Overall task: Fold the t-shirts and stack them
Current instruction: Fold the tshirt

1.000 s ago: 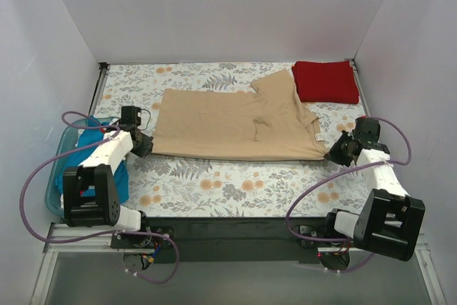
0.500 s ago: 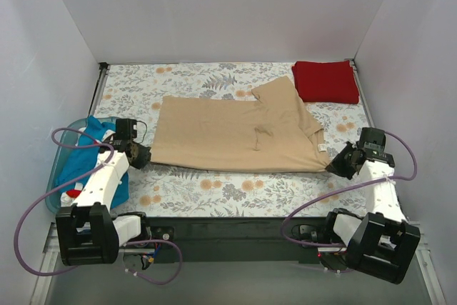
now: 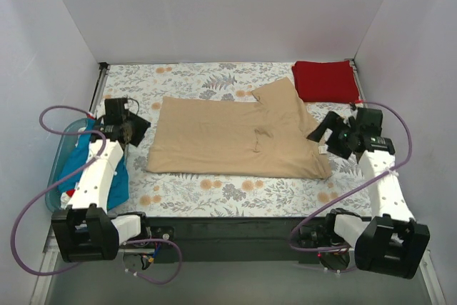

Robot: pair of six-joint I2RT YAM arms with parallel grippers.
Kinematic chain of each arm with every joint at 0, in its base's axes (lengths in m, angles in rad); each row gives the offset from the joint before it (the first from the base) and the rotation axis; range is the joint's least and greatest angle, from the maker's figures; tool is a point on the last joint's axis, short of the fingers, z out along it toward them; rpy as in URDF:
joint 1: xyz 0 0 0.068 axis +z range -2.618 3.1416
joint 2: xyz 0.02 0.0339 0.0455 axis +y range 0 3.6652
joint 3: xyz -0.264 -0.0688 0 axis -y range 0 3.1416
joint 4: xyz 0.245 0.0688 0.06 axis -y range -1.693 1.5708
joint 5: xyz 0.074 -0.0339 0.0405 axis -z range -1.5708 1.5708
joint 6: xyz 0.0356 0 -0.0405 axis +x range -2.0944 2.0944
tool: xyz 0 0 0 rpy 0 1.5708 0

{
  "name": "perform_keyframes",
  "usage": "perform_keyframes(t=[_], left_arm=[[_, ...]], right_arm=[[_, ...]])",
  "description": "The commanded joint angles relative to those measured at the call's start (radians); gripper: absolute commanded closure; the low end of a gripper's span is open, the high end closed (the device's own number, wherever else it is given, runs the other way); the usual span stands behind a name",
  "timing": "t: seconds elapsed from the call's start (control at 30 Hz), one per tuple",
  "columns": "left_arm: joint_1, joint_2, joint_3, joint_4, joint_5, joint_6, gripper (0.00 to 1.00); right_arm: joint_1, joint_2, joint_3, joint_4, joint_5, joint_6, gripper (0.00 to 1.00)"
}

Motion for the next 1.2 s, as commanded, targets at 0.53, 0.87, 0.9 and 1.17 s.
perform_keyframes(t=[0.53, 0.87, 0.9, 1.17], left_arm=[[-0.061, 0.92, 0.72, 0.223, -0.075, 0.201, 0.71], [-0.171, 1.124, 1.008, 0.165, -0.213, 0.323, 0.72], [-0.18, 1.138, 1.025, 0.145, -0.271, 0.325, 0.72], [-0.22, 1.204, 1.094, 0.043, -0.495, 0.302, 0.72]], right_arm=[[0.278, 0.743, 0.645, 0.315, 0.144, -0.219, 0.03], [0.318, 0.82, 0.698, 0.335, 0.185, -0.242, 0.05], [0.318, 0.826, 0.698, 0.338, 0.184, -0.244, 0.05], [0.318, 0.849, 0.73, 0.338, 0.196, -0.258, 0.05]])
